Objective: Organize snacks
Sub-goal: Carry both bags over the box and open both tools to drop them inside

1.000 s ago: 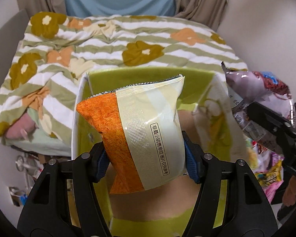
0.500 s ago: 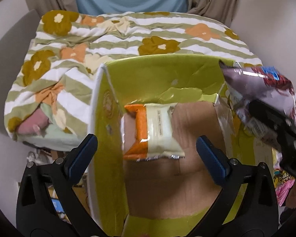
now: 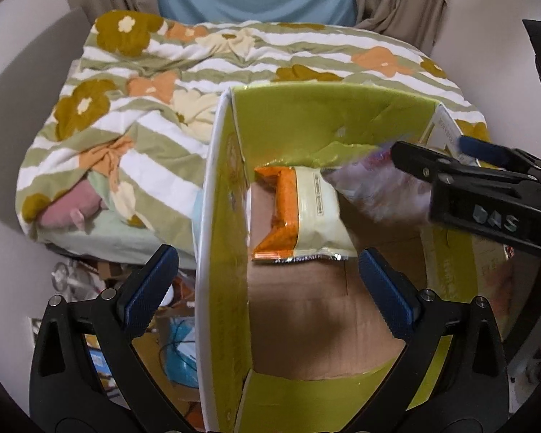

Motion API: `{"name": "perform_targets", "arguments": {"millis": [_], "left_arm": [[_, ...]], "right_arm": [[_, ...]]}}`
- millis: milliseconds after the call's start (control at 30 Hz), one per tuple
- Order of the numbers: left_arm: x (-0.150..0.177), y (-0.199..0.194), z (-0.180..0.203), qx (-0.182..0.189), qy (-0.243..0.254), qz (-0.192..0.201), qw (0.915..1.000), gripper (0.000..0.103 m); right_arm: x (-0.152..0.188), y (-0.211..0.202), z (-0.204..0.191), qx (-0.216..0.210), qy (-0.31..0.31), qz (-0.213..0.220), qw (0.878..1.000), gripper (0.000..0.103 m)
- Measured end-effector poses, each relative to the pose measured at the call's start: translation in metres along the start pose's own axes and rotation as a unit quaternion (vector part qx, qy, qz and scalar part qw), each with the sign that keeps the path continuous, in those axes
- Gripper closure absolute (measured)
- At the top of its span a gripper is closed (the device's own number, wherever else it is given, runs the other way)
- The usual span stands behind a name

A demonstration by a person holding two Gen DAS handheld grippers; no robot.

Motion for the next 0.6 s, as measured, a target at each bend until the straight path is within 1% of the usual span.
{"name": "perform_targets", "arguments": {"millis": [33, 133, 233, 333, 433, 500, 600], "left_arm": [[0.002, 0.002, -0.001, 0.000, -0.001, -0.003, 1.0000, 0.002], [0.009, 0.003, -0.003, 0.003, -0.005, -0.007, 1.0000, 0.002], [0.011, 0.002, -0.005, 0.005, -0.008, -0.007, 0.9999, 0.002], [0.007, -0.007, -0.007, 0.004, -0.007, 0.001, 1.0000, 0.002], [0.003, -0.024, -0.004, 0.006, -0.005, 0.016, 0.9998, 0.002], [-0.001, -0.037, -0.001, 0.009, -0.001, 0.029, 0.9995, 0.002], [-0.006, -0.059, 0.012, 0.030, 0.009, 0.049, 0.9983, 0.002]], "right_arm": [[0.001, 0.001, -0.001, -0.001, 0.000, 0.008, 1.000, 0.000], [0.005, -0.002, -0.003, 0.003, -0.008, 0.029, 1.000, 0.000], [0.007, -0.005, -0.006, 0.004, -0.019, 0.021, 1.000, 0.000], [0.006, -0.014, -0.005, -0.001, -0.017, 0.022, 1.000, 0.000], [0.003, -0.034, -0.007, -0.001, -0.016, 0.035, 0.999, 0.000], [0.001, -0.055, -0.007, -0.002, -0.018, 0.045, 0.999, 0.000], [0.002, -0.087, -0.006, -0.002, -0.024, 0.055, 0.998, 0.000]]}}
Point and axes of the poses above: each gripper's, at about its wrist camera, not at the fingertips, and y roughly the way its jaws point, z to its right, x to its underside, the point moved 3 cm from there along y, roughly the way its jaws point, and after that the axes turned 2 degrees about y, right-handed, at the moved point
